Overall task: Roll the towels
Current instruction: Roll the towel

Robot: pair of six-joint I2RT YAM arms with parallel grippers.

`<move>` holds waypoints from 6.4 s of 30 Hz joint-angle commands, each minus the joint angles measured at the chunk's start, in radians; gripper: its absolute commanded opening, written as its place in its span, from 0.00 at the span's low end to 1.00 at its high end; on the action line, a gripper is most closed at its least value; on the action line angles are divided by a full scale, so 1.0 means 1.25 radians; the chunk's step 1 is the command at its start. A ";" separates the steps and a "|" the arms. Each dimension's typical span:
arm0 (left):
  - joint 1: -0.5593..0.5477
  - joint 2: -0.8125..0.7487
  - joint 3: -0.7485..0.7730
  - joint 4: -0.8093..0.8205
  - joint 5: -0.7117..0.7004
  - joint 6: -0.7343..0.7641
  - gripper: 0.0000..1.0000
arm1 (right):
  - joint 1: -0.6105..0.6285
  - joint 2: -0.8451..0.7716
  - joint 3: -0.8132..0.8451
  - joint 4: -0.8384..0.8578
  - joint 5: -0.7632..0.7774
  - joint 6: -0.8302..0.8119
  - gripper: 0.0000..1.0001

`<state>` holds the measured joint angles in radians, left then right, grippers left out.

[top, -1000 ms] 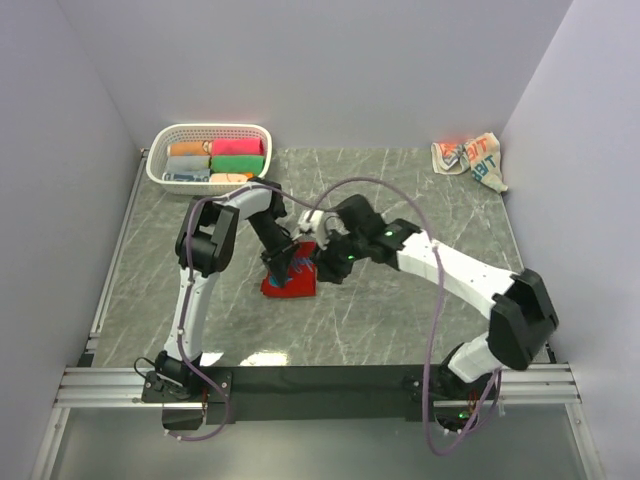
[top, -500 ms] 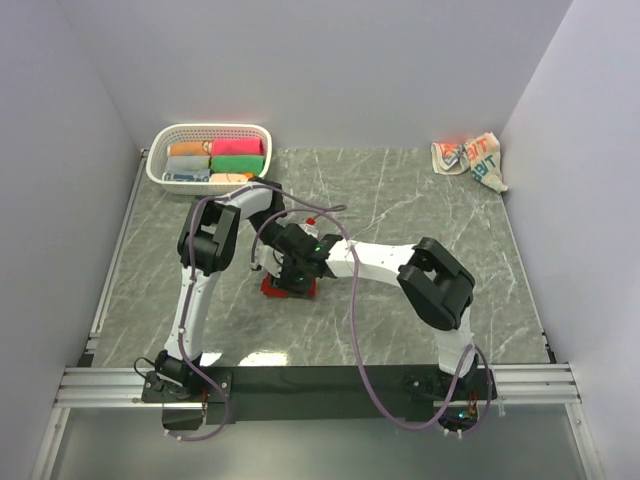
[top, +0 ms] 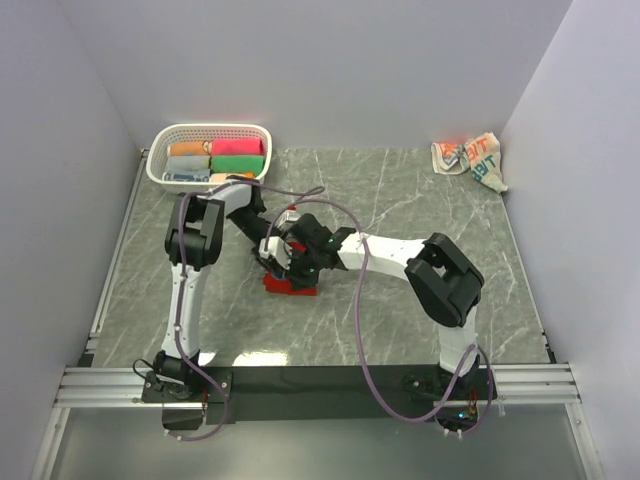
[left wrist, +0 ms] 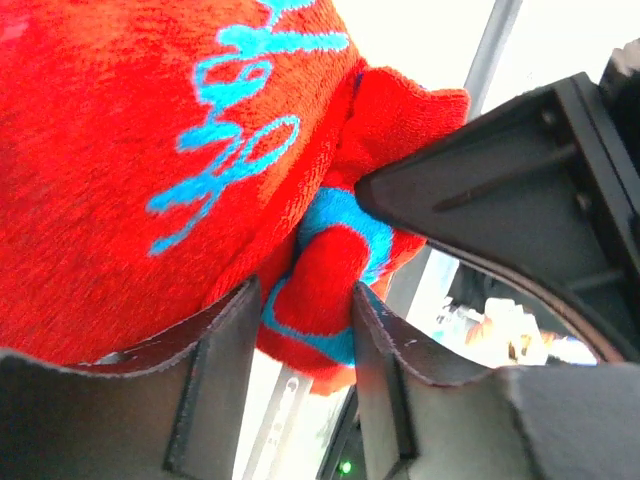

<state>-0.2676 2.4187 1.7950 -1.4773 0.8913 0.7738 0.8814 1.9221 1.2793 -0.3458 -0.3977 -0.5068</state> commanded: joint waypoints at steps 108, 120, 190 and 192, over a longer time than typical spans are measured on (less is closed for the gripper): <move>-0.009 -0.223 -0.210 0.293 -0.100 0.028 0.51 | 0.033 -0.072 -0.106 -0.036 0.052 -0.073 0.00; 0.237 -0.678 -0.512 0.604 -0.055 -0.089 0.59 | -0.071 0.021 0.029 -0.241 -0.288 0.137 0.00; -0.074 -0.138 -0.235 0.259 -0.112 -0.036 0.20 | -0.173 -0.410 -0.129 -0.098 -0.121 0.104 0.39; -0.073 -0.134 -0.231 0.260 -0.117 -0.036 0.21 | -0.126 -0.372 -0.125 -0.084 -0.066 0.079 0.45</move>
<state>-0.3679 2.1986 1.5013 -1.1885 0.9020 0.6704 0.6502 1.4281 1.1248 -0.5213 -0.6212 -0.3431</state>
